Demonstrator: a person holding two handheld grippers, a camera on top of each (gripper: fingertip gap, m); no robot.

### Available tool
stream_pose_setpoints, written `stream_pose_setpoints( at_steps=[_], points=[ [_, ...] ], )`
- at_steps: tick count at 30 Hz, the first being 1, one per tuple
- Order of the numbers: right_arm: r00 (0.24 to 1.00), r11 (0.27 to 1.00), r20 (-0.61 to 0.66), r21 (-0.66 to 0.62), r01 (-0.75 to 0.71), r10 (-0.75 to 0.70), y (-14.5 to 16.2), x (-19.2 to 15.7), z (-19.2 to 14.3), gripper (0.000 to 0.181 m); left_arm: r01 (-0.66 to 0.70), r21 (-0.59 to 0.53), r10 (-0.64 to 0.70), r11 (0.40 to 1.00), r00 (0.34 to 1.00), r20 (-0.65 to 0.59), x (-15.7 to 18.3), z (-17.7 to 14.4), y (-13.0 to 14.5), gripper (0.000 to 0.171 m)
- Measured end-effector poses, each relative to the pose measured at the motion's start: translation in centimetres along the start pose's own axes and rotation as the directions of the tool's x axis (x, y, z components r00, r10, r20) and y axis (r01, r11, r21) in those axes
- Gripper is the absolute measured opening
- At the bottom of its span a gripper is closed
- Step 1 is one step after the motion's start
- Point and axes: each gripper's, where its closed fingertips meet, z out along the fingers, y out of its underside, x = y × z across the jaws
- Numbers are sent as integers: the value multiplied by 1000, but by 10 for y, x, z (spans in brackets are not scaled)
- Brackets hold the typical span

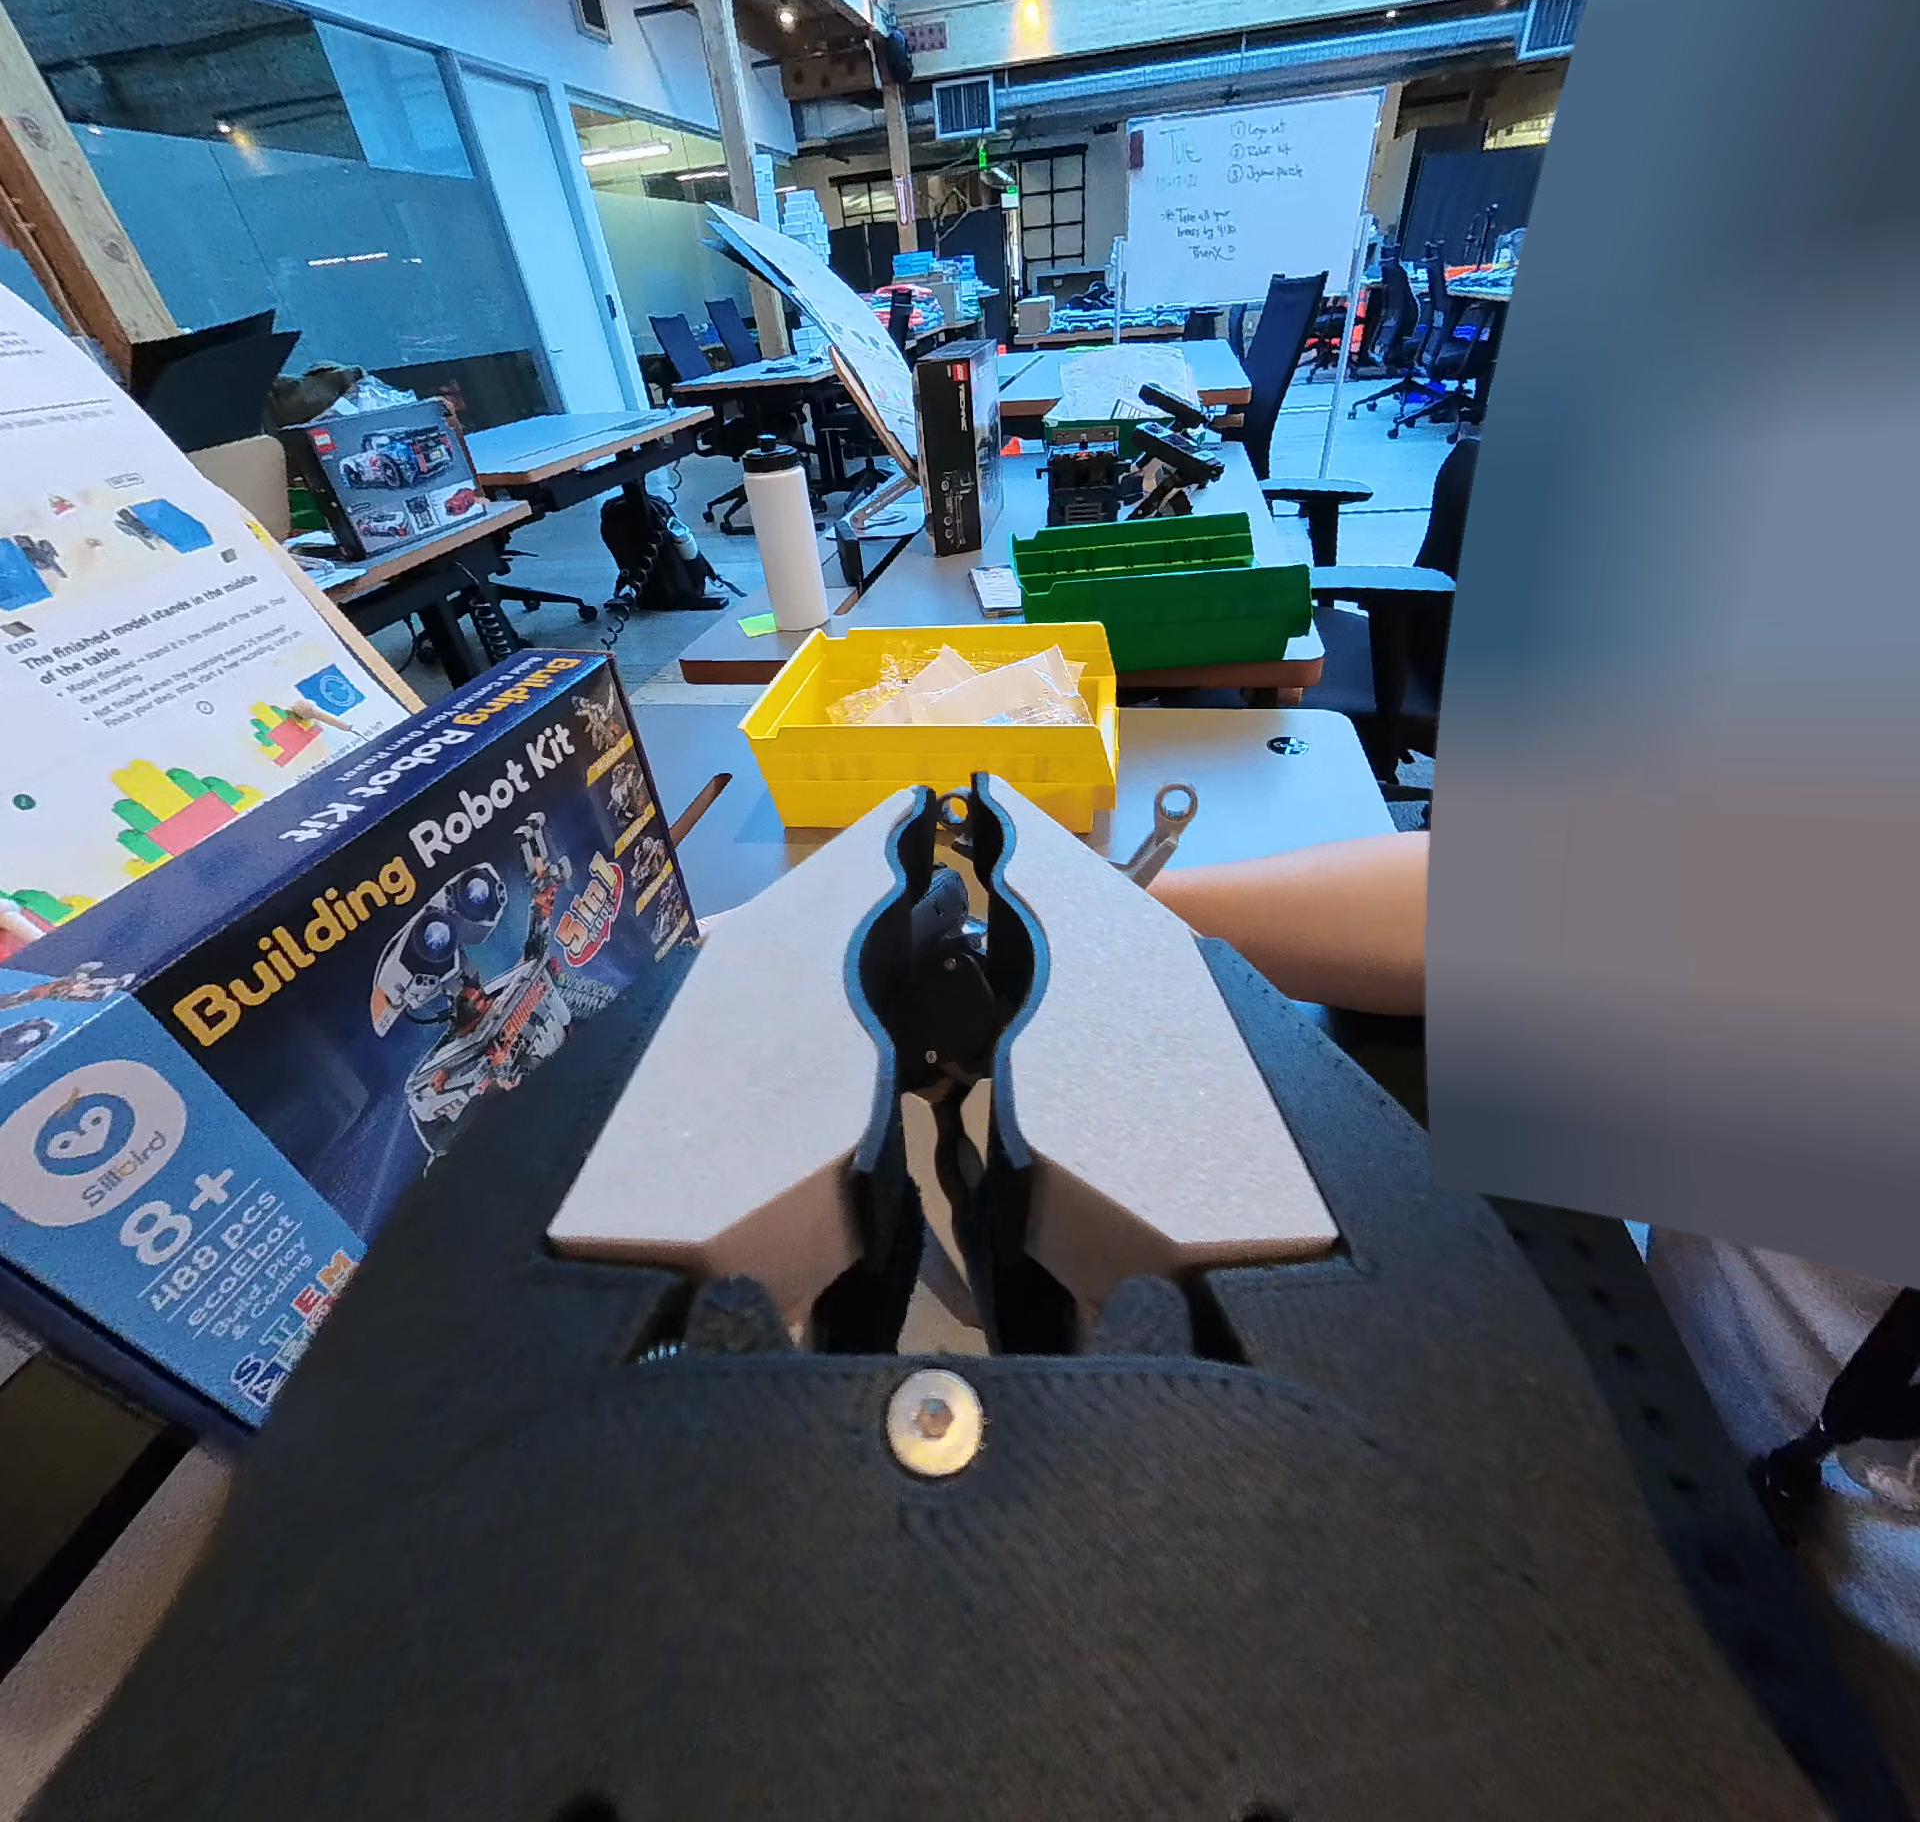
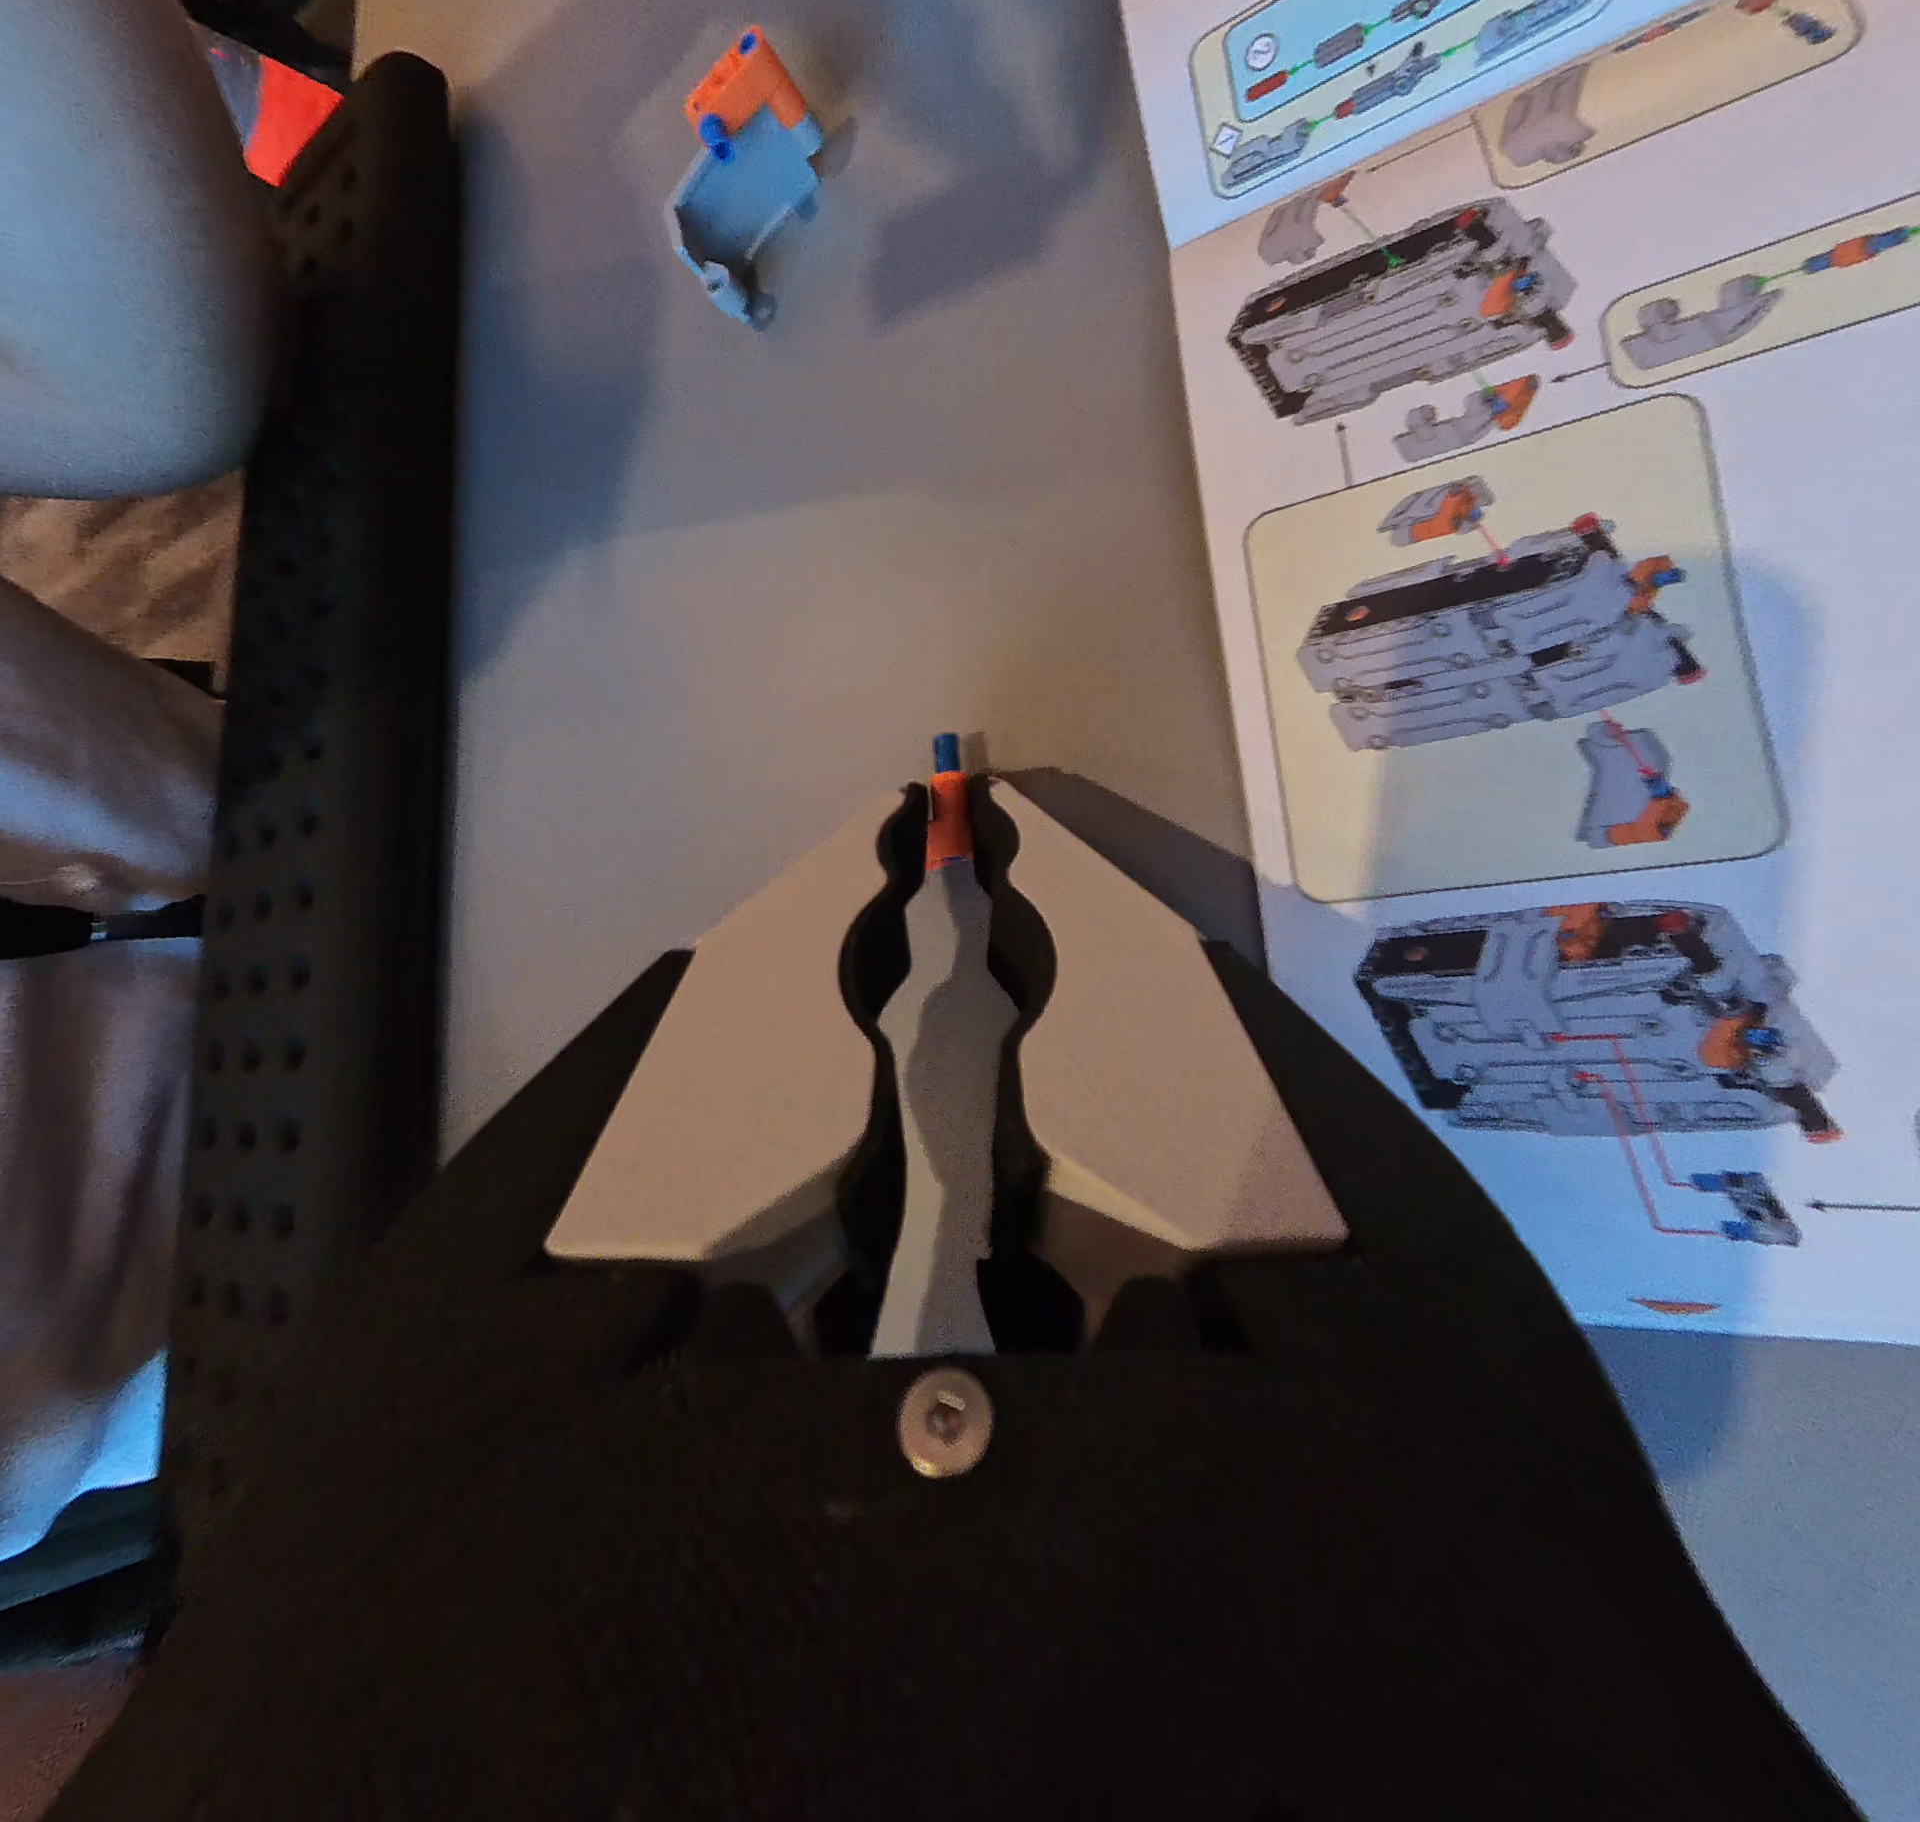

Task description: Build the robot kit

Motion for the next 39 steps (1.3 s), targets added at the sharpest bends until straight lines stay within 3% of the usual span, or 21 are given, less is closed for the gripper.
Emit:
stream_pose_setpoints(
  at_steps=[6,11,14,17,23,28,39],
  points=[
    [996,996,-15,14,85,-85,-1,2,4,8,4,-14,-4,1000,1000,-5,0,3,3,5],
    [962,973,-162,27,228,-220,-14,7,-5,8,5,-16,-5,1000,1000,2,0,2,3,5],
    [900,945,-314,28,326,-302,-32,8,-18,10,2,-11,-2,1000,1000,10,-1,-1,1,5],
    [835,915,-391,-48,401,-387,-35,5,-21,11,4,-1,-4,1000,1000,14,-2,-4,-1,5],
    [835,901,-341,-135,412,-433,-24,5,-8,14,8,2,-8,1000,1000,14,-3,-5,-1,5],
    [888,928,-273,-68,365,-370,-19,4,-4,14,12,-6,-12,1000,1000,9,-3,-3,1,5],
    [910,937,-227,-103,333,-348,-11,8,5,10,17,-25,-17,1000,1000,4,-3,2,5,5]
  ],
)
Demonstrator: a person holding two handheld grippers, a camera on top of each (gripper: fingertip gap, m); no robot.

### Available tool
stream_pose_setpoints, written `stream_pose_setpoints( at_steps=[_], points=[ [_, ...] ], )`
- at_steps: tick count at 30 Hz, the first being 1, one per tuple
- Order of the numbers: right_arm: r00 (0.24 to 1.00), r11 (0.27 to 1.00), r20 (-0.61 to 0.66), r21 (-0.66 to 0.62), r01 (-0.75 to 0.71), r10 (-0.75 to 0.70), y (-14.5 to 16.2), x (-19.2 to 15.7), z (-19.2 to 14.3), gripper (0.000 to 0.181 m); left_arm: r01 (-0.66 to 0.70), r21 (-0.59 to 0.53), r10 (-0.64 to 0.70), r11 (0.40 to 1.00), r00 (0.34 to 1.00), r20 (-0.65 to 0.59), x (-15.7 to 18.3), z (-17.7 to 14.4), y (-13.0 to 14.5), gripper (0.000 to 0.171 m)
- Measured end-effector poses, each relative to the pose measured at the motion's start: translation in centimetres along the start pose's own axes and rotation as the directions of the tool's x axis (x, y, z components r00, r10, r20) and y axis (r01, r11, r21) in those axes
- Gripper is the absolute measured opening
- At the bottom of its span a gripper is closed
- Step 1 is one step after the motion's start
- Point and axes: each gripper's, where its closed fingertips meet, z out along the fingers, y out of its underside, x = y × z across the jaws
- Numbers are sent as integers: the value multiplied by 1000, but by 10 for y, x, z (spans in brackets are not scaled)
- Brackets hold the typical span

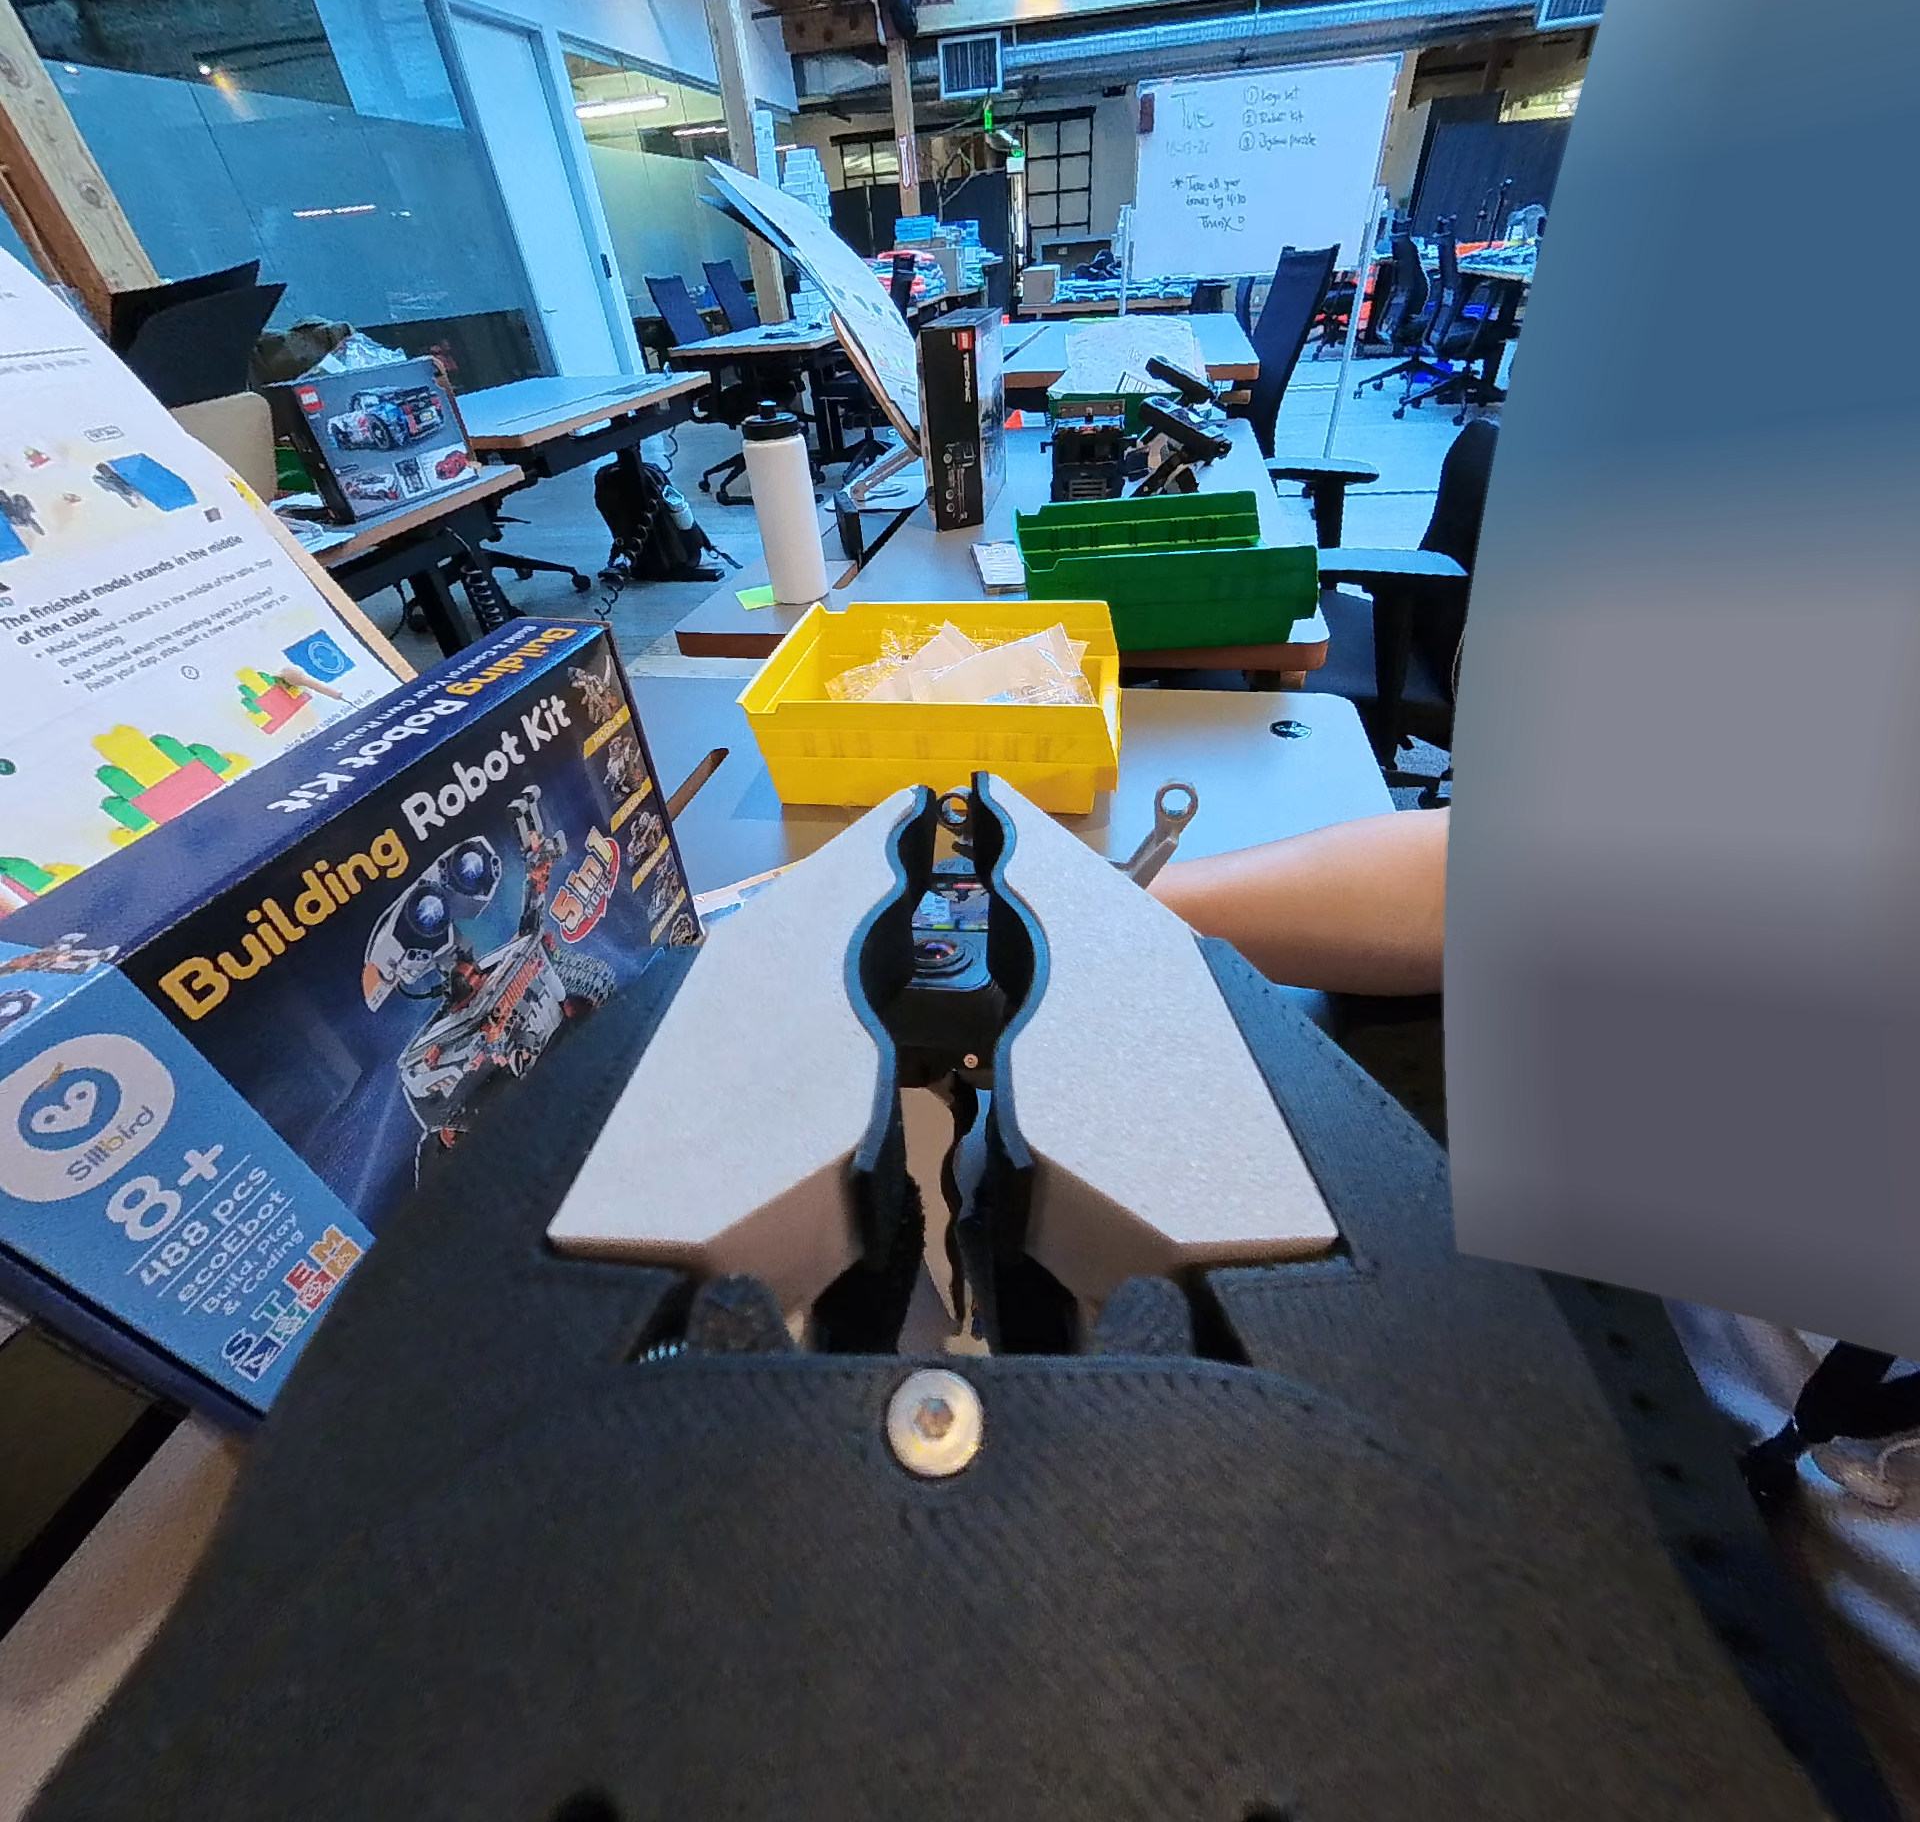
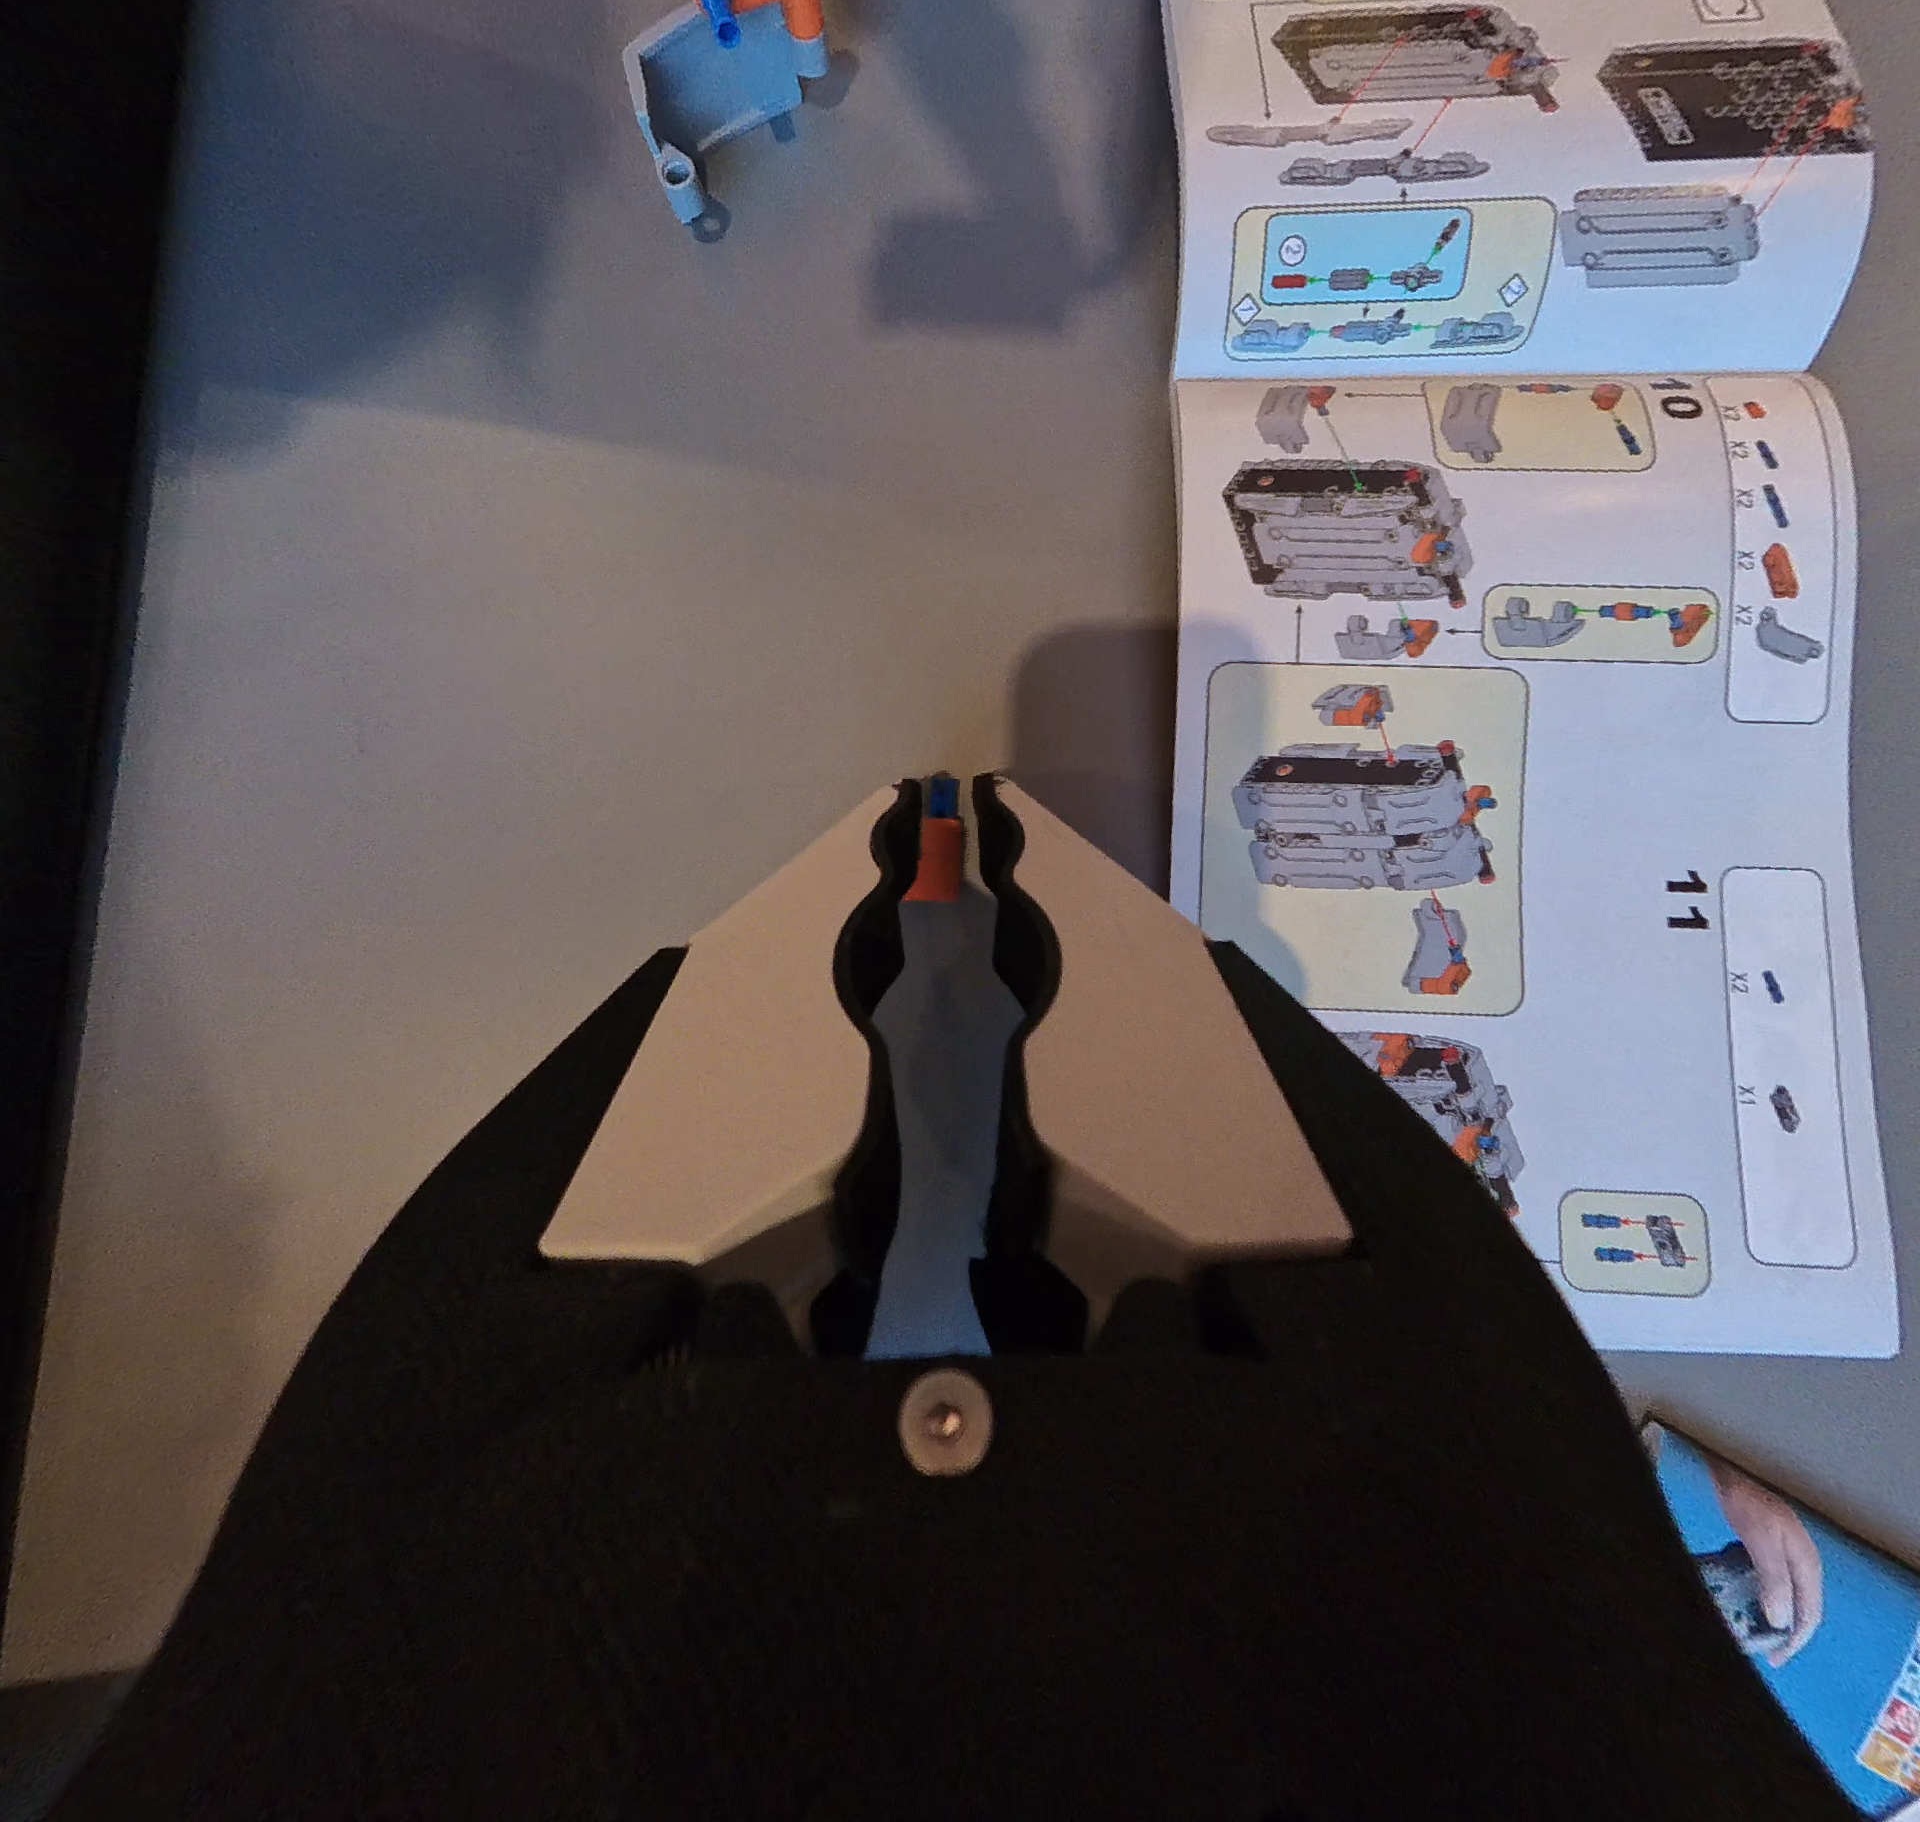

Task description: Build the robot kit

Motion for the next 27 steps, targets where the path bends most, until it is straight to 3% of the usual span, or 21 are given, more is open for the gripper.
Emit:
stream_pose_setpoints(
  at_steps=[19,27],
  points=[
    [998,997,13,30,-69,69,-5,3,-6,10,7,-5,-7,1000,1000,-10,1,2,1,5],
    [997,995,7,-72,-70,70,6,0,-1,11,11,-11,-11,1000,1000,-16,1,4,3,5]
  ],
)
